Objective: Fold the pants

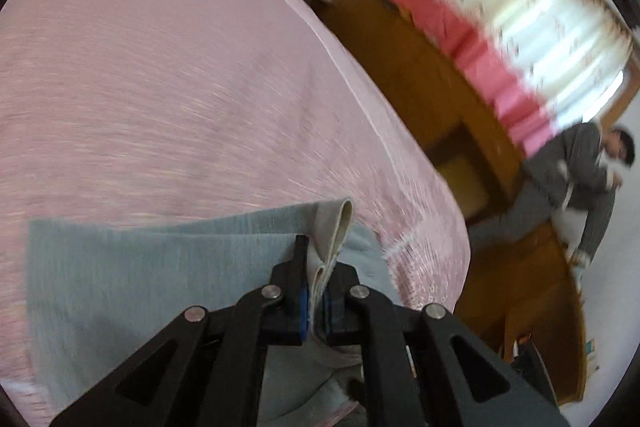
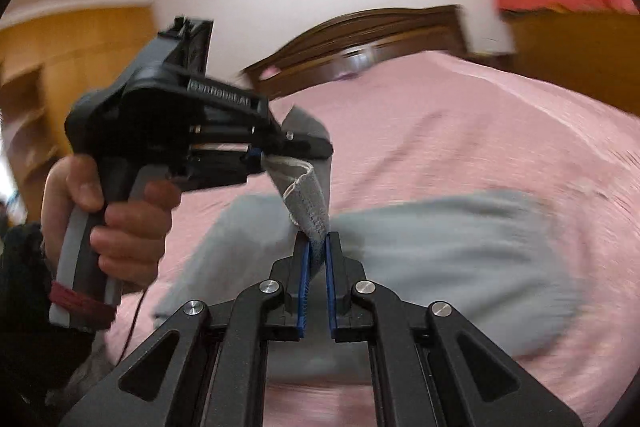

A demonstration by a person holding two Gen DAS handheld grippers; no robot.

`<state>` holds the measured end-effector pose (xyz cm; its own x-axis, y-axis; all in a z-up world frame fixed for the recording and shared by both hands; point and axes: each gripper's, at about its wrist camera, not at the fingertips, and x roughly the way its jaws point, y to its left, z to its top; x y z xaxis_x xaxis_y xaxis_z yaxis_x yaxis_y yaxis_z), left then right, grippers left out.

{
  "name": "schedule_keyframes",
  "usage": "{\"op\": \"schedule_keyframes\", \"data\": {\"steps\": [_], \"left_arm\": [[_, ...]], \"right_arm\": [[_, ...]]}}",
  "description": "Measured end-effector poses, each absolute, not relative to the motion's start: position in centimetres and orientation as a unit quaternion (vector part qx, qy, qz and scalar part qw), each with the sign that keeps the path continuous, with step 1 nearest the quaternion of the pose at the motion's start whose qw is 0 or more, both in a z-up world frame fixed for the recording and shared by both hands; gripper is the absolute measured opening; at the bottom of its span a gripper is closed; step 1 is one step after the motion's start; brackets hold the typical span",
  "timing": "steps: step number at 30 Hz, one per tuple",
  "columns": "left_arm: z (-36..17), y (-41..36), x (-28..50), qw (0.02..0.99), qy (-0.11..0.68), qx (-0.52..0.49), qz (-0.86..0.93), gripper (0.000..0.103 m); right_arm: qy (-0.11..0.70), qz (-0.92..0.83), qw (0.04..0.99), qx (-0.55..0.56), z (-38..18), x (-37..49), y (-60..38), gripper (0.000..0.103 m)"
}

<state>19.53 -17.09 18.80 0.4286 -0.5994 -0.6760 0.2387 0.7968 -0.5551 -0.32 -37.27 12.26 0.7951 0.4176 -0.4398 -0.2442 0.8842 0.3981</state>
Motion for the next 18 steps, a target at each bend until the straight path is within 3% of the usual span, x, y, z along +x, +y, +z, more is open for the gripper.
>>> {"op": "schedule_keyframes", "data": {"steps": [4,7,9,12,15,18], "left_arm": [[15.2,-25.1,20.7,0.773,0.536,-0.208,-0.267,0.005],[13.5,-28.8,19.8,0.77,0.545,-0.157,-0.293,0.028],[13.5,-28.2,19.0,0.78,0.525,-0.149,-0.305,0.053],[15.9,-24.3,16.4,0.833,0.444,-0.153,-0.294,0.072],[18.2,-20.5,12.5,0.895,0.38,-0.079,-0.221,0.075],[17.5,-17.8,9.3,0.915,0.373,0.007,-0.151,0.075]], "right_arm": [[0.279,0.137,0.927,0.209,11.5,-0.4,-41.9,0.007],[0.28,0.105,0.936,0.184,11.7,-2.0,-43.0,0.007],[0.302,0.069,0.937,0.161,11.3,-2.6,-43.3,0.011],[0.322,-0.026,0.937,0.131,10.9,-2.6,-45.0,0.04],[0.29,-0.029,0.942,0.168,11.8,-3.1,-46.6,0.042],[0.267,0.067,0.942,0.192,12.9,-2.6,-45.5,0.046]]}}
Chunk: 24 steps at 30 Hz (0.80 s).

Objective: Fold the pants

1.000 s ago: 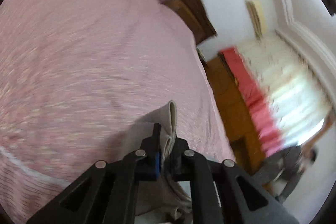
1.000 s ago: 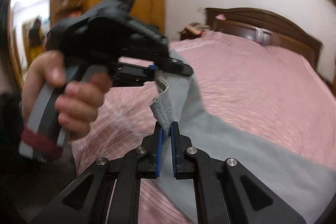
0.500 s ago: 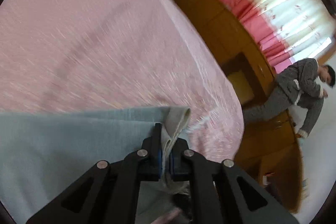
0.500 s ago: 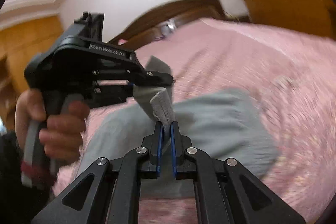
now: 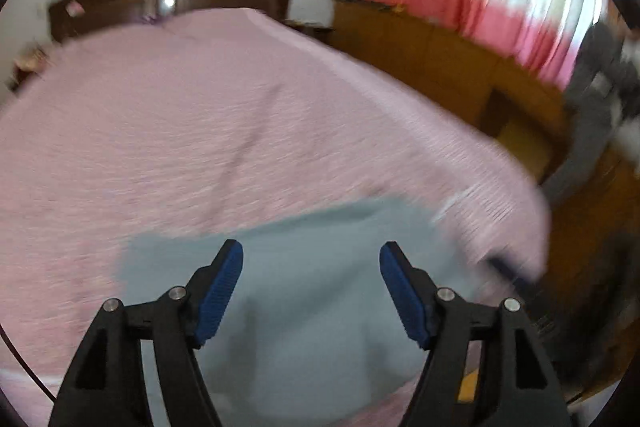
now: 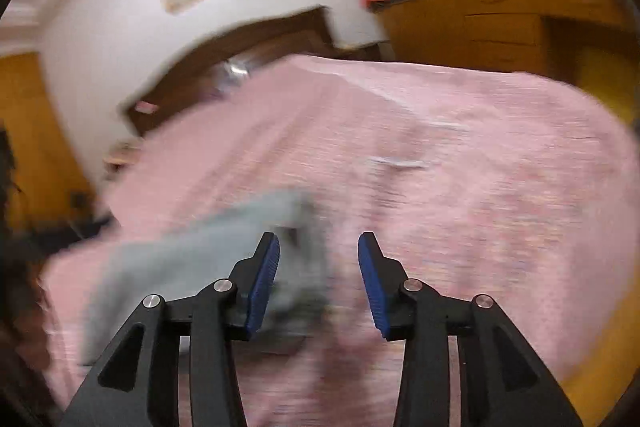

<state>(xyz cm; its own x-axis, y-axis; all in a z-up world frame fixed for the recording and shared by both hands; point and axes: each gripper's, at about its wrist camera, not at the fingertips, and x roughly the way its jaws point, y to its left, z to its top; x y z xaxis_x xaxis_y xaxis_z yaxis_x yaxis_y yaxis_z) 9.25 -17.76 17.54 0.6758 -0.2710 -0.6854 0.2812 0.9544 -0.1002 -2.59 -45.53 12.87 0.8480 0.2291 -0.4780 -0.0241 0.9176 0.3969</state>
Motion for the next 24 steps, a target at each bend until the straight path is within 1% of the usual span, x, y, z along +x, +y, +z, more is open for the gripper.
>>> {"op": "schedule_keyframes", "data": {"steps": [1,3,5,7,12,13,14,15,21,24], "left_arm": [[17.1,-16.8,8.6,0.916,0.377,0.016,-0.139,0.075],[15.5,-15.3,7.8,0.912,0.391,0.021,-0.124,0.075],[14.0,-13.9,7.4,0.906,0.406,0.021,-0.118,0.074],[12.1,-13.2,7.1,0.9,0.419,0.019,-0.117,0.074],[9.9,-13.9,5.8,0.903,0.407,0.048,-0.127,0.074],[9.6,-14.3,5.6,0.904,0.405,0.053,-0.128,0.074],[9.4,-14.3,5.3,0.904,0.404,0.056,-0.129,0.074],[9.3,-14.3,5.2,0.903,0.406,0.055,-0.131,0.074],[9.1,-14.3,5.0,0.9,0.412,0.039,-0.136,0.074],[8.8,-14.2,4.9,0.898,0.417,0.038,-0.137,0.074]], "right_arm": [[0.273,0.092,0.94,0.183,12.9,-2.2,-44.5,0.051],[0.297,0.112,0.937,0.146,12.1,-0.9,-42.4,0.056],[0.32,0.075,0.941,0.084,10.9,0.0,-40.9,0.056],[0.334,0.057,0.939,0.057,10.0,0.2,-40.7,0.056],[0.331,0.024,0.942,0.058,9.3,0.0,-41.0,0.057],[0.329,0.02,0.942,0.061,9.4,-0.3,-41.0,0.046],[0.329,0.015,0.942,0.063,9.4,-0.2,-41.1,0.027],[0.335,0.002,0.94,0.064,9.7,0.0,-41.3,0.003],[0.31,0.007,0.946,0.096,11.9,-1.4,-43.5,0.002],[0.328,0.0,0.939,0.099,11.1,-1.2,-43.9,0.002]]}}
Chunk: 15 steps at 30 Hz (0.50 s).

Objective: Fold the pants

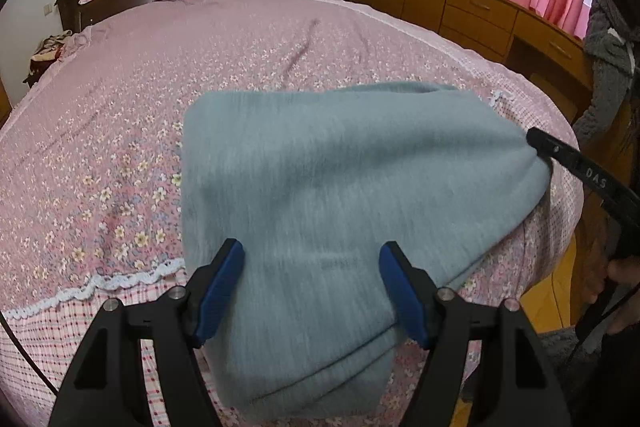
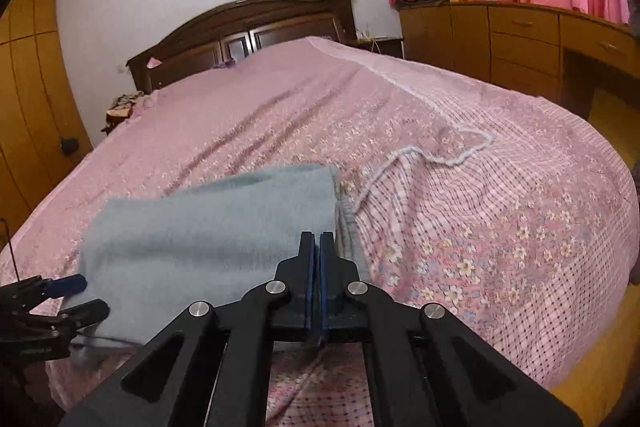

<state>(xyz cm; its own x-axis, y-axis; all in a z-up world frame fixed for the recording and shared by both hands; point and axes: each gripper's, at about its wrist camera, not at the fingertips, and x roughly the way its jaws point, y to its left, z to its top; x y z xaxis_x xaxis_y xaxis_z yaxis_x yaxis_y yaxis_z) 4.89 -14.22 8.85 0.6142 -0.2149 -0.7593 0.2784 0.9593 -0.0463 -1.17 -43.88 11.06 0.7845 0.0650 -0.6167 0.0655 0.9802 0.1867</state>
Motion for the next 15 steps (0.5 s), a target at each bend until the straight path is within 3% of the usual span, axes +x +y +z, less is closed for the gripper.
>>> {"op": "schedule_keyframes", "data": {"steps": [2,4,5,8,12,14,15], "left_arm": [[8.8,-14.4,4.8,0.897,0.419,0.04,-0.137,0.075],[8.7,-14.4,4.9,0.897,0.419,0.041,-0.137,0.075],[8.6,-14.3,5.0,0.897,0.419,0.04,-0.137,0.075],[8.7,-14.2,5.1,0.895,0.422,0.036,-0.137,0.075],[8.5,-14.1,5.2,0.895,0.423,0.035,-0.136,0.075],[8.5,-14.1,5.3,0.894,0.425,0.033,-0.137,0.075],[8.5,-14.0,5.3,0.894,0.426,0.033,-0.137,0.075]], "right_arm": [[0.344,-0.015,0.934,0.096,10.2,-0.5,-43.6,0.006],[0.348,-0.056,0.934,0.065,10.4,-0.4,-43.1,0.042],[0.344,-0.081,0.935,0.038,10.8,-0.5,-42.6,0.046],[0.322,-0.069,0.944,0.008,12.5,-1.6,-41.2,0.046],[0.39,-0.037,0.92,0.035,10.4,-0.4,-41.1,0.046],[0.381,-0.034,0.922,0.06,10.1,-0.6,-41.7,0.034],[0.374,-0.038,0.925,0.056,10.5,-0.6,-41.8,0.017]]}}
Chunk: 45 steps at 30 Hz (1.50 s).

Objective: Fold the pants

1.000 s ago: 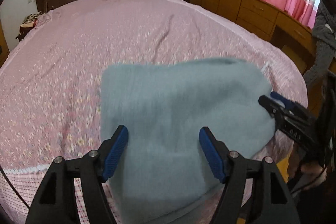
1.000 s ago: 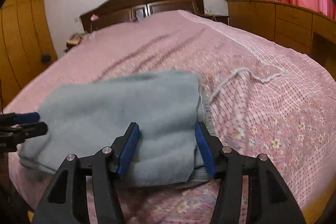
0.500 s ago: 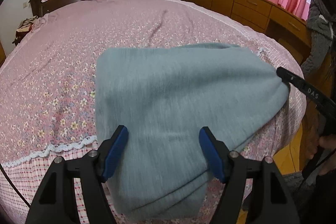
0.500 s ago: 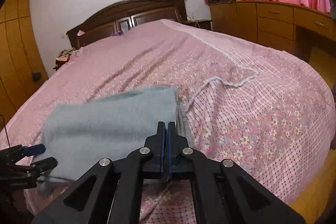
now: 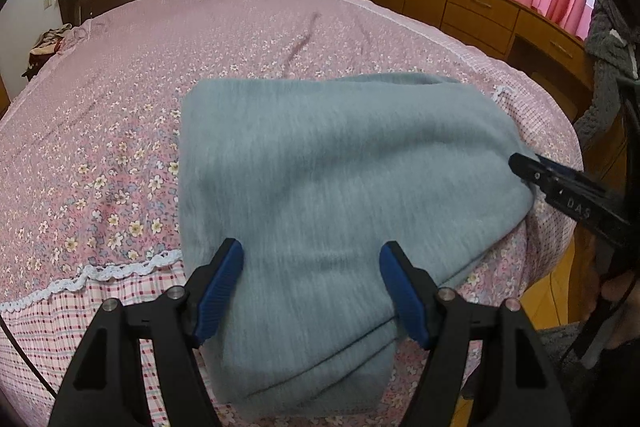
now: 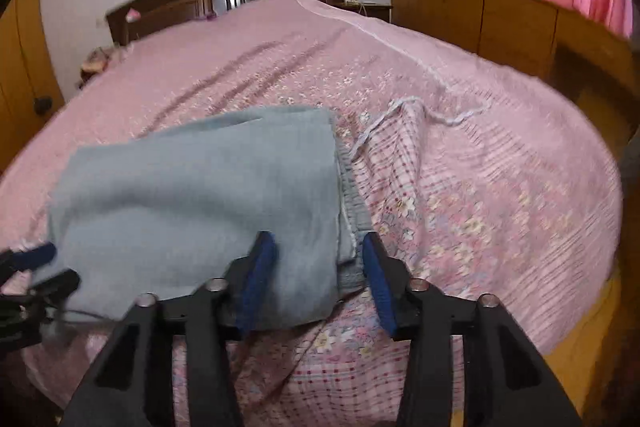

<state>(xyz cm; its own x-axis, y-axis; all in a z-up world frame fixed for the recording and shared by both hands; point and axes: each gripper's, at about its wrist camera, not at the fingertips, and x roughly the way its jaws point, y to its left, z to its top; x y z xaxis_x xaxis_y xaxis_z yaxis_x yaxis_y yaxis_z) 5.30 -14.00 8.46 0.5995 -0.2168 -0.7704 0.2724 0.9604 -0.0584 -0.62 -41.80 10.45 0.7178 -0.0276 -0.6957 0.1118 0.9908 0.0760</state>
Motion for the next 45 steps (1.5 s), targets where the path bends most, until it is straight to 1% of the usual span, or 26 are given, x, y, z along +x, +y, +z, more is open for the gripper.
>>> {"op": "schedule_keyframes", "data": {"steps": [2,3,5,8,9,10,11,15,17,18,19,20,21,22,24,26,27,28,30,31,32,33,34,38,44,45], "left_arm": [[8.4,-13.9,5.4,0.892,0.428,0.029,-0.139,0.075],[8.4,-14.0,5.3,0.893,0.428,0.029,-0.14,0.075],[8.3,-14.2,5.3,0.894,0.426,0.036,-0.138,0.075],[8.0,-14.5,5.1,0.896,0.42,0.044,-0.133,0.075],[8.0,-14.5,5.1,0.897,0.419,0.047,-0.133,0.075],[8.1,-14.5,5.0,0.897,0.418,0.049,-0.135,0.075],[8.3,-14.3,4.9,0.897,0.417,0.047,-0.14,0.075],[8.1,-12.3,2.1,0.896,0.414,0.017,-0.16,0.075],[7.3,-11.3,-0.5,0.903,0.399,0.034,-0.156,0.075],[7.1,-11.0,-1.6,0.908,0.39,0.047,-0.145,0.075],[6.7,-10.4,-2.8,0.912,0.383,0.053,-0.136,0.075],[6.7,-9.8,-3.5,0.915,0.377,0.047,-0.137,0.075],[6.7,-9.3,-4.1,0.92,0.366,0.041,-0.135,0.075],[7.0,-8.7,-4.4,0.929,0.347,0.041,-0.122,0.075],[7.4,-8.1,-4.1,0.938,0.328,0.043,-0.108,0.075],[7.2,-7.7,-3.0,0.934,0.336,0.034,-0.116,0.075],[6.9,-7.6,-2.4,0.933,0.34,0.029,-0.116,0.074],[6.8,-7.5,-2.1,0.932,0.342,0.026,-0.114,0.074],[7.1,-7.6,-1.7,0.935,0.336,0.021,-0.114,0.067],[7.3,-7.8,-1.7,0.936,0.331,0.02,-0.116,0.063],[7.5,-8.1,-1.7,0.938,0.325,0.021,-0.121,0.05],[7.6,-8.6,-1.7,0.936,0.327,0.029,-0.127,0.031],[7.5,-9.1,-1.6,0.933,0.331,0.035,-0.133,0.02],[7.3,-10.7,-2.0,0.931,0.332,0.061,-0.141,0.011],[6.5,-13.0,-3.7,0.93,0.316,0.133,-0.129,0.009],[6.5,-13.2,-3.9,0.93,0.316,0.139,-0.127,0.01]], "right_arm": [[0.353,-0.028,0.933,0.066,11.6,-1.2,-42.5,0.012],[0.346,-0.036,0.935,0.074,11.9,-1.4,-43.0,0.001],[0.336,-0.108,0.934,0.054,11.6,-1.4,-44.0,0.0],[0.378,-0.109,0.909,0.136,9.2,-0.7,-46.7,0.001],[0.385,-0.089,0.903,0.169,8.6,-0.6,-47.2,0.006],[0.384,-0.083,0.902,0.18,8.6,-0.7,-47.1,0.015],[0.377,-0.076,0.906,0.178,8.9,-0.7,-46.7,0.019],[0.364,-0.085,0.922,0.095,10.7,1.1,-44.2,0.02],[0.357,-0.093,0.925,0.088,11.9,2.2,-43.8,0.029],[0.342,-0.087,0.931,0.092,12.8,2.4,-43.5,0.039],[0.323,-0.076,0.939,0.092,13.8,2.8,-43.2,0.052],[0.314,-0.06,0.943,0.093,14.6,3.5,-43.4,0.06],[0.316,-0.022,0.943,0.099,15.0,4.9,-43.3,0.075],[0.347,0.037,0.931,0.109,14.6,7.6,-43.1,0.081],[0.41,0.071,0.902,0.117,12.8,11.3,-42.9,0.08],[0.445,0.023,0.89,0.098,10.4,13.7,-42.8,0.072],[0.457,0.009,0.884,0.094,9.2,14.5,-42.7,0.053],[0.466,0.007,0.879,0.102,8.7,15.0,-42.8,0.037],[0.454,0.004,0.883,0.115,8.9,15.2,-43.3,0.022],[0.436,0.015,0.893,0.115,9.7,15.0,-43.5,0.021],[0.424,0.018,0.898,0.112,10.3,14.8,-43.5,0.021],[0.413,0.02,0.904,0.113,11.0,14.6,-43.6,0.021],[0.4,0.024,0.909,0.117,11.6,14.5,-43.7,0.021],[0.354,0.026,0.929,0.109,12.8,14.8,-43.1,0.021],[0.388,-0.024,0.917,0.084,8.9,17.1,-40.8,0.021],[0.394,-0.036,0.915,0.077,9.3,16.3,-41.3,0.024]]}}
